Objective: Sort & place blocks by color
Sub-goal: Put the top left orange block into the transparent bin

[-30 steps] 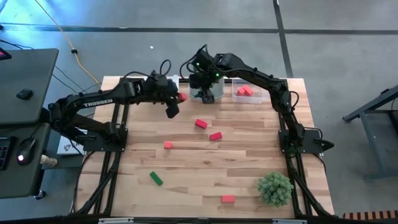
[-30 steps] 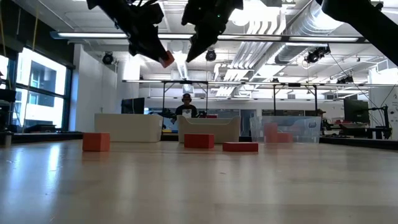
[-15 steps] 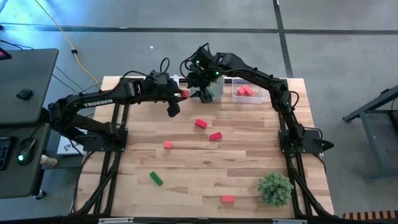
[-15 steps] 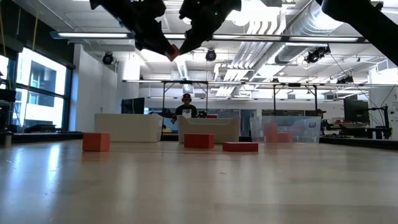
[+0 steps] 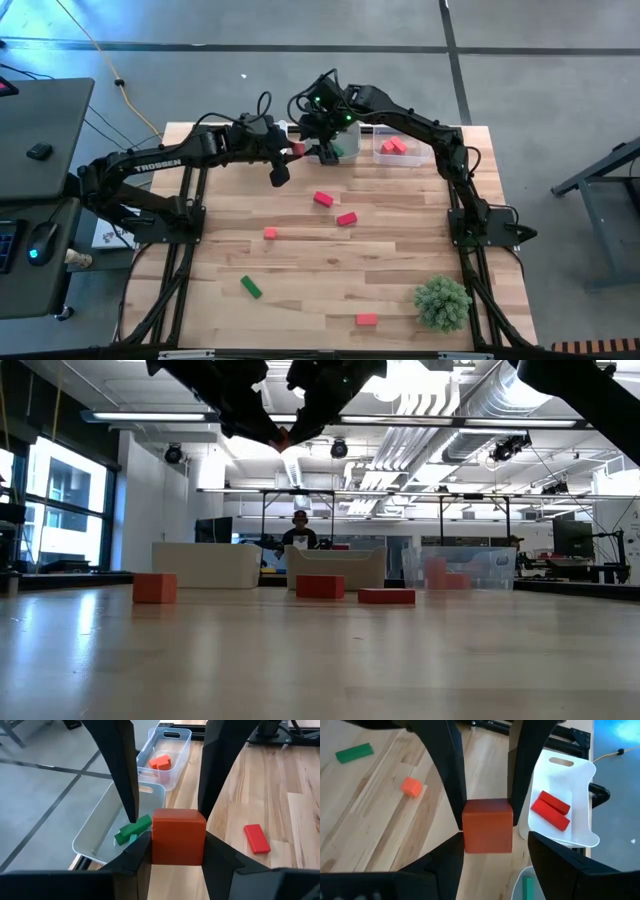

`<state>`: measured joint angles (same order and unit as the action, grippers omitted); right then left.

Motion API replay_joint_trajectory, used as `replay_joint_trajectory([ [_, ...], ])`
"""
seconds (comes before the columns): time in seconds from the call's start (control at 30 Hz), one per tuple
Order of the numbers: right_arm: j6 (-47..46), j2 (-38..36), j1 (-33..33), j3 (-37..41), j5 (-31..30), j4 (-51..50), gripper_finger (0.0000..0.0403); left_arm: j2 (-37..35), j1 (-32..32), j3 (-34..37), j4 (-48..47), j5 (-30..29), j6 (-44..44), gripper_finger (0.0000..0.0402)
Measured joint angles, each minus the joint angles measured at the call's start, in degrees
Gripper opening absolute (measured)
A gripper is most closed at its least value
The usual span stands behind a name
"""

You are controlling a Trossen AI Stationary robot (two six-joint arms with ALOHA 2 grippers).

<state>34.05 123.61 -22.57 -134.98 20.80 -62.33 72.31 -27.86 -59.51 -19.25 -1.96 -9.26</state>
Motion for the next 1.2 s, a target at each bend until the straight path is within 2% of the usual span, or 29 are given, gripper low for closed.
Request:
replay_joint_trajectory([
  [0.37,-2.1,-0.1,0.0,0.0,0.1,0.5,0.0202,0.0,0.0,0.0,1.4,-0.1,0.0,0.0115],
  [0.7,-1.9,-0.1,0.0,0.0,2.0,0.2,0.0107,0.0,0.0,0.0,1.3,-0.2,0.6,0.0115],
  [0.93,-2.3,-0.1,0.2,0.0,1.6,0.3,0.0105,0.0,0.0,0.0,1.4,-0.2,0.5,0.0119],
  [1.2,-4.6,-0.1,0.3,0.0,-1.1,0.3,0.0105,0.0,0.0,0.1,1.4,-0.9,-0.2,0.015],
])
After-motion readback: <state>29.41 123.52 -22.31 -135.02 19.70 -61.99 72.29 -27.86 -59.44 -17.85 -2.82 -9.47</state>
